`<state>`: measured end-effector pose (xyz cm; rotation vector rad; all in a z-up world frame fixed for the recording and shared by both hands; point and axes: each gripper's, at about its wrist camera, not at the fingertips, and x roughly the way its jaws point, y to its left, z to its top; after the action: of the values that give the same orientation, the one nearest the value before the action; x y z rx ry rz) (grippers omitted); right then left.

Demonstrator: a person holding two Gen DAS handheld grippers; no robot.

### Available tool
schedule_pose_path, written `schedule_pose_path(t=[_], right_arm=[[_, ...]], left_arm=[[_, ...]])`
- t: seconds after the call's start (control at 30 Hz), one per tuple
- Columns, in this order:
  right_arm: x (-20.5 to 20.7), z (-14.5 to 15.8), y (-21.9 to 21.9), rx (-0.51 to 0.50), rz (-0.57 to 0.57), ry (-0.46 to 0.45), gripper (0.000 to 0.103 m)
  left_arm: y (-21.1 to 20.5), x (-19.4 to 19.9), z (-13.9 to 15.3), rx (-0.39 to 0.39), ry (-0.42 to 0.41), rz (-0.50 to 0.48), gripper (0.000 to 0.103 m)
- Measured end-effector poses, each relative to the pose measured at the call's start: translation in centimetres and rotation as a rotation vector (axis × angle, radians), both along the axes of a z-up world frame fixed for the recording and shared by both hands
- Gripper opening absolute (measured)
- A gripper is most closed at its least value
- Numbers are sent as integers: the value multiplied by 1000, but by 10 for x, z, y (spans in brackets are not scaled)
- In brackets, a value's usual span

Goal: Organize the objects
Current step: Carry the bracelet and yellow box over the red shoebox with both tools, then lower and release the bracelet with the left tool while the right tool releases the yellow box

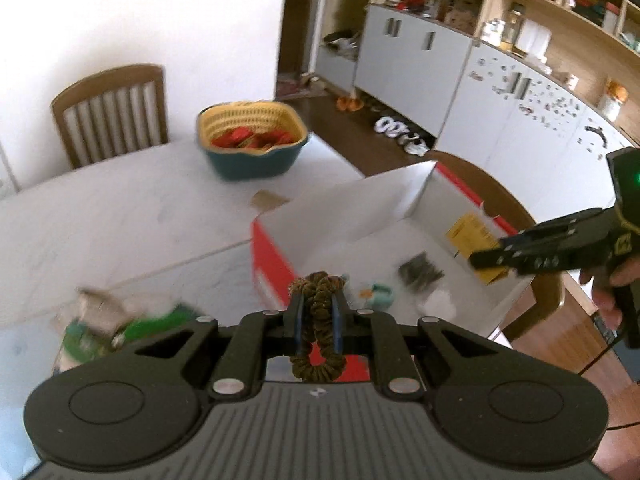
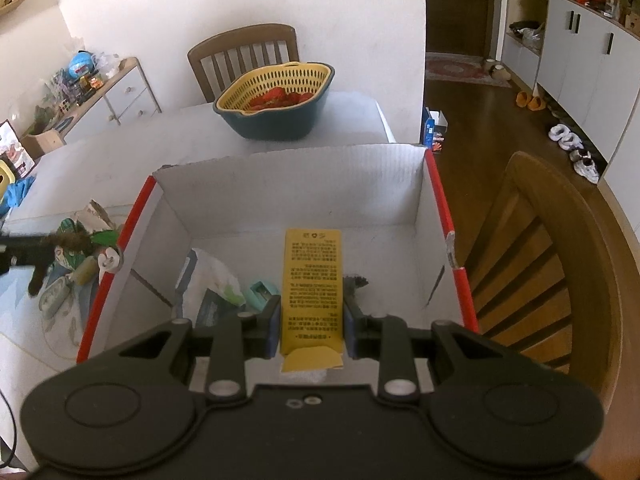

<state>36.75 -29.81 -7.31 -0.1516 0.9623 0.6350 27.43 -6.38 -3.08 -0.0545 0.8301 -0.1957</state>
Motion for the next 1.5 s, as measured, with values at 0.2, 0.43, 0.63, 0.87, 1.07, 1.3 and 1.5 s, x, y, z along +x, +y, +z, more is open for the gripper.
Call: schedule_pose_path(t=[0.2, 0.43, 0.63, 0.87, 1.07, 1.3, 1.5], right_arm=[[-2, -7, 5, -12, 18, 12, 28], [-3, -19, 20, -42, 50, 31, 28], [-2, -27, 32, -59, 78, 45, 28], [-2, -44, 48, -112, 152, 87, 28], [-4, -58, 57, -170, 187, 105, 28], [-4, -63, 62, -187, 208, 120, 29], [-6, -64, 59, -182, 206, 125, 32]], left_arm=[[-29, 44, -9, 10, 7, -59, 13], [-75, 88, -26, 93, 11, -162, 13], [-104, 115, -46, 144, 34, -226, 13], [-113, 141, -80, 161, 133, -245, 13], [-116, 155, -100, 178, 212, -241, 13], [-118, 162, -114, 170, 301, -241, 14], [-112, 164, -118, 161, 339, -218, 14]])
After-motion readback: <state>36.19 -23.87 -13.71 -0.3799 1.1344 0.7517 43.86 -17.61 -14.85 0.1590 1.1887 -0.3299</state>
